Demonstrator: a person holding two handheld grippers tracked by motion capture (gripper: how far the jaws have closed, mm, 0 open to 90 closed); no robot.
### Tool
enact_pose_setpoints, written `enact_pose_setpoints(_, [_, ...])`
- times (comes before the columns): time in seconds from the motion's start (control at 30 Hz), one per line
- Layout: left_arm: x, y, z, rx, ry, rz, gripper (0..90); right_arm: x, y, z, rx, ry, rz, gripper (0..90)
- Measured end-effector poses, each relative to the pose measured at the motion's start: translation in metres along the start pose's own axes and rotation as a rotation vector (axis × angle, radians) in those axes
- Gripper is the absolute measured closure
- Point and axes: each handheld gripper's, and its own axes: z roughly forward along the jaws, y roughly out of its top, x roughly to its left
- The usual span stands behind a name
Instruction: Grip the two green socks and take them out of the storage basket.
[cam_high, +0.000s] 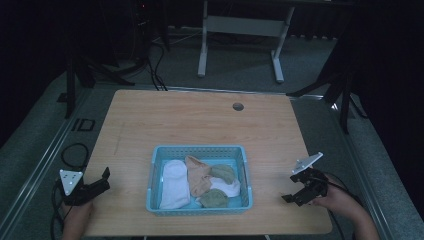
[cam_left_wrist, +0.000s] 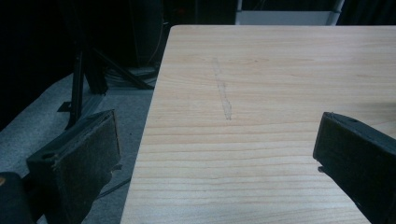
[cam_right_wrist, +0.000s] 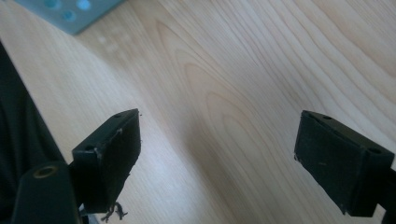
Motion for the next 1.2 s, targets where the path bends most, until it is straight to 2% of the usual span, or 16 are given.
enact_pose_setpoints(0.13, [0.000,0.000,0.000,0.000,0.000,0.001,0.4,0.004,0.012,-0.001,-0.016,0.028,-0.024,14.2])
enact_pose_setpoints(0.33, [0.000,0.000,0.000,0.000,-0.001,0.004,0.4,0.011,0.032,-0.004,-0.015,0.030,-0.081,14.3])
enact_pose_setpoints(0.43, [0.000,0.000,0.000,0.001,-0.001,0.004,0.3,0.016,0.043,-0.006,-0.020,0.054,-0.105,14.4])
enact_pose_setpoints(0.57, [0.000,0.000,0.000,0.000,-0.002,0.003,0.4,0.021,0.056,-0.009,-0.042,0.058,-0.142,14.5])
enact_pose_setpoints(0.7, [0.000,0.000,0.000,0.000,-0.004,0.003,0.4,0.027,0.068,-0.011,-0.034,0.058,-0.172,14.6])
enact_pose_setpoints(0.93, [0.000,0.000,0.000,-0.001,-0.004,0.003,0.4,0.034,0.085,-0.012,-0.038,0.075,-0.194,16.5])
enact_pose_setpoints(1.2, [0.000,0.000,0.000,-0.001,-0.005,0.004,0.4,0.045,0.103,-0.009,-0.025,0.081,-0.240,16.5])
